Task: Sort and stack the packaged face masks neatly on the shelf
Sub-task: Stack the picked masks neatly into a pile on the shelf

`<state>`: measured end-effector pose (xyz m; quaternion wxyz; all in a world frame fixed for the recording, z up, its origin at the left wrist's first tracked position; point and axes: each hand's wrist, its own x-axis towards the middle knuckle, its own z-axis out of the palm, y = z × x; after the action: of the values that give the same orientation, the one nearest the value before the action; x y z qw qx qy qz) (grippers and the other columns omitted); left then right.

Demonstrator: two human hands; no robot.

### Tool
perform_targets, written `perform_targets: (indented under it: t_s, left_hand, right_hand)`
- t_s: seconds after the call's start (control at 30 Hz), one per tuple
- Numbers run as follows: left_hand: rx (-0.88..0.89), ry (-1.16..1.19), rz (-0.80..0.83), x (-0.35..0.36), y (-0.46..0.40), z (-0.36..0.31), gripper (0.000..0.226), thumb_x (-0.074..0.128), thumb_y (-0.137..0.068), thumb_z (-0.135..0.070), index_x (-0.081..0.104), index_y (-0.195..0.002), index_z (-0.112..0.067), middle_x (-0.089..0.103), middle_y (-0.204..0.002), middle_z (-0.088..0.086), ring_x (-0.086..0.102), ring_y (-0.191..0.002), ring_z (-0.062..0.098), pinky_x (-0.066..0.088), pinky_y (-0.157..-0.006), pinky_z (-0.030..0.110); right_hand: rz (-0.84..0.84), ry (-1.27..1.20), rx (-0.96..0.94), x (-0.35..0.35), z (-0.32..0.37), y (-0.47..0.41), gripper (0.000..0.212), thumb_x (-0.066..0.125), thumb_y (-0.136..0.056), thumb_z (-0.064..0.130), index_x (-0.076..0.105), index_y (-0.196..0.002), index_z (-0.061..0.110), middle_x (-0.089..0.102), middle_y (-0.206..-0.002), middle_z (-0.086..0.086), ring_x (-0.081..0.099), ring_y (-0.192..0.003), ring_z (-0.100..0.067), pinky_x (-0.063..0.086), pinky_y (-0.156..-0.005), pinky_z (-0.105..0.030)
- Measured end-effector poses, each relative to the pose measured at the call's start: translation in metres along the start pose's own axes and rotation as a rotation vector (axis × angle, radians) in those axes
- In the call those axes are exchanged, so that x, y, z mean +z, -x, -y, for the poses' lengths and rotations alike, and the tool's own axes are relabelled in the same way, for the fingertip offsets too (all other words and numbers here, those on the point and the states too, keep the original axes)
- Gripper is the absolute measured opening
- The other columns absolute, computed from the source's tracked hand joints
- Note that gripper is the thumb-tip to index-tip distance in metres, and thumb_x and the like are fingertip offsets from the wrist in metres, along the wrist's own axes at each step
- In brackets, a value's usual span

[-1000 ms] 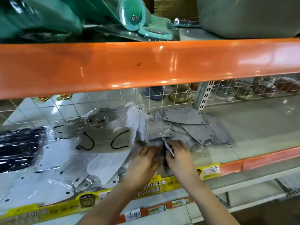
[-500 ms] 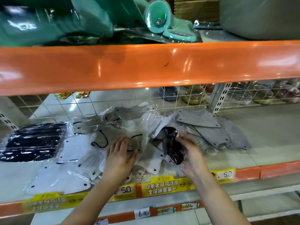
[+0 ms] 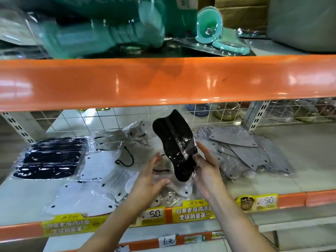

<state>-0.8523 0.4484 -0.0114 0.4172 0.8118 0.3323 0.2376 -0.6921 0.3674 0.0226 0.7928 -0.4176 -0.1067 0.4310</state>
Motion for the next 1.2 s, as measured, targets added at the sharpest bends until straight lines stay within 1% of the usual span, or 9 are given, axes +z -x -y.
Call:
perform_targets:
  t_s: [0.1,0.23,0.47,0.57,0.87,1.0,1.07,1.13,1.2]
  left_hand:
    - [0.070,0.236,-0.047,-0.007,0.001,-0.015,0.050,0.052,-0.089,-0.053,0.041,-0.133,-0.031,0.054,-0.125,-0.017,0.051,-0.112,-0.012,0.042,-0.089,0.008]
    - [-0.193,0.467,-0.186,-0.018,-0.008,-0.021,0.023,0.052,-0.096,-0.010,0.051,-0.112,-0.025,0.064,-0.092,-0.013,0.063,-0.082,-0.006,0.044,-0.065,0.004]
    - [-0.363,0.538,-0.107,-0.070,-0.018,0.005,0.031,0.048,-0.095,0.001,0.067,-0.091,-0.022,0.070,-0.080,-0.002,0.066,-0.081,0.018,0.052,-0.067,0.021]
    - [-0.397,0.440,0.087,-0.090,-0.019,0.020,0.021,0.053,-0.095,-0.008,0.067,-0.109,-0.015,0.072,-0.090,-0.002,0.067,-0.086,0.012,0.051,-0.067,0.017]
    - [0.006,-0.507,-0.049,-0.129,-0.010,0.007,0.063,0.032,-0.086,-0.061,0.050,-0.135,-0.026,0.056,-0.130,-0.008,0.053,-0.118,0.014,0.041,-0.089,0.025]
    - [0.094,-0.777,0.102,-0.134,-0.004,-0.007,0.061,0.046,-0.091,-0.057,0.033,-0.145,-0.032,0.034,-0.149,-0.016,0.033,-0.135,0.008,0.030,-0.100,0.024]
    - [0.125,-0.880,0.047,-0.135,-0.004,0.003,0.054,0.059,-0.090,-0.042,0.043,-0.139,-0.029,0.044,-0.142,-0.014,0.044,-0.128,0.009,0.037,-0.098,0.029]
    - [0.210,-0.901,-0.117,-0.140,-0.004,0.021,0.042,0.083,-0.068,-0.021,0.068,-0.107,-0.027,0.069,-0.102,-0.010,0.067,-0.090,0.012,0.051,-0.069,0.029]
    - [0.276,-0.855,-0.255,-0.145,-0.005,0.044,0.037,0.085,-0.054,-0.004,0.073,-0.084,-0.023,0.070,-0.075,-0.007,0.067,-0.064,0.015,0.048,-0.050,0.026]
  right_hand:
    - [0.006,0.191,-0.038,0.004,-0.020,0.004,0.060,0.039,-0.091,-0.017,0.051,-0.126,0.031,0.064,-0.081,-0.011,0.062,-0.071,-0.023,0.051,-0.059,-0.032]
    - [0.131,0.478,-0.055,0.008,-0.053,0.003,0.055,0.052,-0.084,-0.005,0.056,-0.119,0.037,0.064,-0.107,-0.011,0.067,-0.095,-0.031,0.055,-0.080,-0.051]
    - [0.186,1.708,-0.940,0.010,-0.067,-0.009,0.071,0.062,-0.059,-0.017,0.059,-0.124,0.009,0.051,-0.130,-0.015,0.047,-0.122,-0.036,0.051,-0.092,-0.047]
    - [0.241,1.753,-1.060,0.017,-0.064,-0.015,0.061,0.072,-0.064,-0.007,0.062,-0.121,0.008,0.057,-0.128,-0.011,0.052,-0.123,-0.033,0.041,-0.103,-0.054]
    - [0.358,1.800,-1.021,0.066,-0.079,-0.019,0.046,0.041,-0.070,0.016,0.071,-0.105,0.013,0.070,-0.106,-0.002,0.068,-0.095,-0.022,0.056,-0.081,-0.034]
    - [0.311,1.854,-0.984,0.092,-0.095,-0.019,0.033,0.078,-0.064,0.015,0.072,-0.097,0.015,0.070,-0.099,0.000,0.068,-0.088,-0.021,0.055,-0.072,-0.030]
    - [0.300,1.871,-0.951,0.106,-0.103,-0.016,0.049,0.089,-0.046,0.015,0.073,-0.093,0.014,0.070,-0.095,0.000,0.068,-0.085,-0.021,0.054,-0.070,-0.029]
    - [0.297,1.891,-0.979,0.118,-0.112,-0.014,0.057,0.086,-0.037,0.012,0.072,-0.092,0.013,0.069,-0.094,-0.001,0.068,-0.085,-0.022,0.054,-0.071,-0.030]
    - [0.296,1.882,-1.052,0.129,-0.122,-0.013,0.041,0.075,-0.051,0.011,0.072,-0.092,0.013,0.069,-0.092,-0.002,0.068,-0.086,-0.023,0.054,-0.073,-0.031]
